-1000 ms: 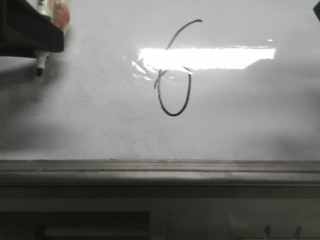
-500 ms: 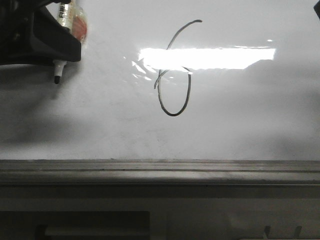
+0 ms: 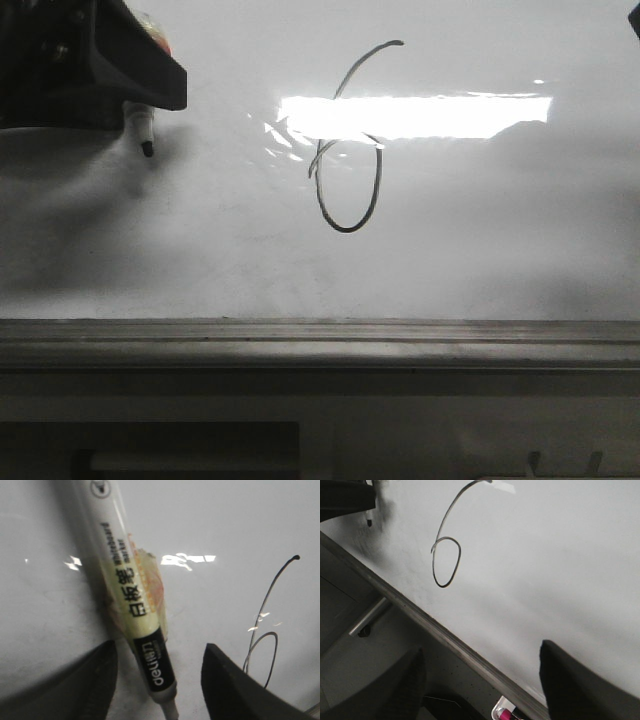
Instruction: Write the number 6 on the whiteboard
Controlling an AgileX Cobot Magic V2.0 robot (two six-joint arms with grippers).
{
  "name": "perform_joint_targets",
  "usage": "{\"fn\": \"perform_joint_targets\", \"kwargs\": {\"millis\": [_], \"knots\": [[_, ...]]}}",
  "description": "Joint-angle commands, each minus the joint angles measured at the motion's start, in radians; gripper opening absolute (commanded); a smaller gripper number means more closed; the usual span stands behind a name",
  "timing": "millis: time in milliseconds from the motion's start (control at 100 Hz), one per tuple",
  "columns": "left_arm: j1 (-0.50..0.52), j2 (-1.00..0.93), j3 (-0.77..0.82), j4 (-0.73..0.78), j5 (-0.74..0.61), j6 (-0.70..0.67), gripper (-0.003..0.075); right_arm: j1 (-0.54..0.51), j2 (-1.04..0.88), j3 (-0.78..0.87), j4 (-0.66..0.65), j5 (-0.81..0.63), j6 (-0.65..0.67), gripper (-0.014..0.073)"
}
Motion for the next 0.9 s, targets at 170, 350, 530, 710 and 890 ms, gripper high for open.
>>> {"fn": "perform_joint_targets", "kwargs": {"millis": [170, 350, 530, 710, 890], "knots": [[0.002, -0.031, -0.028, 0.011, -0.062, 0.017, 0.0520, -0.006, -0.008, -0.025, 0.043, -0.024, -0.002, 0.0437], [0.002, -0.139, -0.026, 0.011, -0.027, 0.086, 0.0529, -0.006, -0.019, -0.025, 0.043, -0.005, -0.002, 0.0437], [0.002, -0.320, 0.030, 0.011, -0.013, 0.202, 0.0526, -0.006, -0.106, -0.025, 0.043, -0.038, -0.002, 0.0437], [0.002, -0.506, 0.097, 0.011, 0.017, 0.256, 0.0483, -0.006, -0.225, -0.025, 0.043, -0.124, -0.002, 0.0358], [0.002, -0.658, 0.162, 0.013, 0.069, 0.291, 0.0142, -0.006, -0.358, 0.034, 0.043, -0.263, -0.002, -0.0022]]}}
